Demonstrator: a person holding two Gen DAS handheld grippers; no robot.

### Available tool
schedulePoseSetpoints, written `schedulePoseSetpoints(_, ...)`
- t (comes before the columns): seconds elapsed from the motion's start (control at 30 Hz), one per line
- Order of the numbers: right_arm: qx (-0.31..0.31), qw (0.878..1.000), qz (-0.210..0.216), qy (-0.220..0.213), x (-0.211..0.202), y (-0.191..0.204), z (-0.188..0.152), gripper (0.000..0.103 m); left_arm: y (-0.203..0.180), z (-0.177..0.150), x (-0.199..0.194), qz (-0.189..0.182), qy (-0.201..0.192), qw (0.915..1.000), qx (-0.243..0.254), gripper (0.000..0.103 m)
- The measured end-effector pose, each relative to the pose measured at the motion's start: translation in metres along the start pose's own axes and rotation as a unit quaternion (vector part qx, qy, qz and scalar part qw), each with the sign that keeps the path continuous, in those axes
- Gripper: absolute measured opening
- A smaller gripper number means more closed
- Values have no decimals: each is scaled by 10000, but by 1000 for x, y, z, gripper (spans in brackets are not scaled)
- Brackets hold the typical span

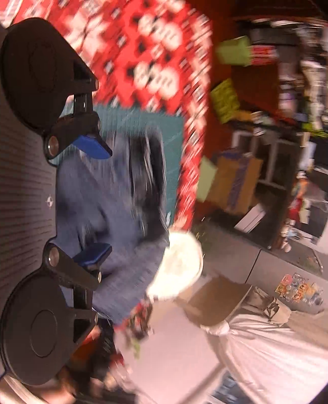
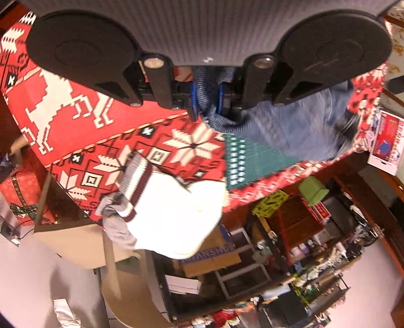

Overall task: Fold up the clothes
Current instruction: 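Lift the denim shorts off the pile with both grippers, shaking them open, then lower the held shorts onto the green cutting mat with both grippers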

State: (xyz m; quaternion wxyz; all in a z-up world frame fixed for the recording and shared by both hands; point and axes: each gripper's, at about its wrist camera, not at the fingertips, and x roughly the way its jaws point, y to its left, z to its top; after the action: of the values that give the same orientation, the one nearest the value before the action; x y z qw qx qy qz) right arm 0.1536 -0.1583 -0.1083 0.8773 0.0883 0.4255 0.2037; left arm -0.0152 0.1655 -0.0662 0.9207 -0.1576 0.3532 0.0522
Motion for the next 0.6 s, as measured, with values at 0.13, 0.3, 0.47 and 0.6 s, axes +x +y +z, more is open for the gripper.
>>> schedulePoseSetpoints(0.13, -213, 9996, -121, 136, 21, -13, 1, 17, 25, -10, 22, 266, 116, 9995, 108, 82)
schedulePoseSetpoints(0.3, -196, 9991, -85, 372, 46, -34, 5, 18, 41, -8, 64, 96, 352, 9993, 96, 84)
schedulePoseSetpoints(0.47, -163, 9973, 42, 721, 67, -53, 7, 23, 45, 4, 104, -241, 215, 9993, 163, 91)
schedulePoseSetpoints(0.6, -98, 9950, -176, 979, 77, -52, 10, 31, 41, 21, 140, -478, 610, 9944, 721, 91)
